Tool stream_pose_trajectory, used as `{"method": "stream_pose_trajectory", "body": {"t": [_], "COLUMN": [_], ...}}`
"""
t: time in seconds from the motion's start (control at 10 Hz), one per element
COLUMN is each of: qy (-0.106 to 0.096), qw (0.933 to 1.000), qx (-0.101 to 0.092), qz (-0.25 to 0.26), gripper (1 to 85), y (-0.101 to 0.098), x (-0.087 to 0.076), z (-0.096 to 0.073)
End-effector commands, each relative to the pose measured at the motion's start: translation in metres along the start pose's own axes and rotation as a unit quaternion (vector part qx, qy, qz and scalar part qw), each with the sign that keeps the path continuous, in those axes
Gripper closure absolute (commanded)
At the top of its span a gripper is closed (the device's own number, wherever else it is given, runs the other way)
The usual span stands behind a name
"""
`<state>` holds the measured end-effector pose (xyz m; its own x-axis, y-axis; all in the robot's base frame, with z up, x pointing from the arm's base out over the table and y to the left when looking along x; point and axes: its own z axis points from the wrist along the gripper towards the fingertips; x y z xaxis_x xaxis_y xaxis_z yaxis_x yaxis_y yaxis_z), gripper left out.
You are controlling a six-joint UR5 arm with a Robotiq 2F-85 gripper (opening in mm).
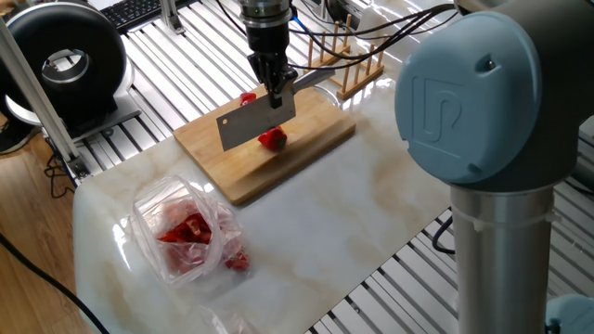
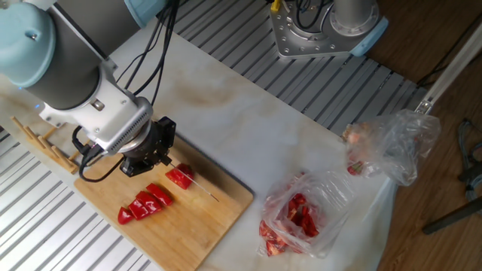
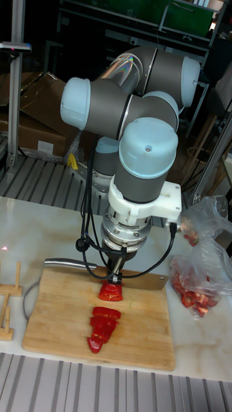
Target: Chop the chili peppers
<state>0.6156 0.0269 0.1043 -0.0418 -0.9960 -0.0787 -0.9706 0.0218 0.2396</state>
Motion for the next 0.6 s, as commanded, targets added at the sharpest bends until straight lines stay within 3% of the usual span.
{"method": "stream_pose_trajectory", "body": {"t": [0.0,0.5], "qy": [-0.009,0.001], "qw": [1.0000,0.9999], "qx": [-0.002,-0.012], "qz": [-0.002,0.001], "gripper": [84.3,84.3], "y": [0.0026,0.0013], "x": [-0.0042,-0.0023], "z": [-0.0035,-0.0071]}}
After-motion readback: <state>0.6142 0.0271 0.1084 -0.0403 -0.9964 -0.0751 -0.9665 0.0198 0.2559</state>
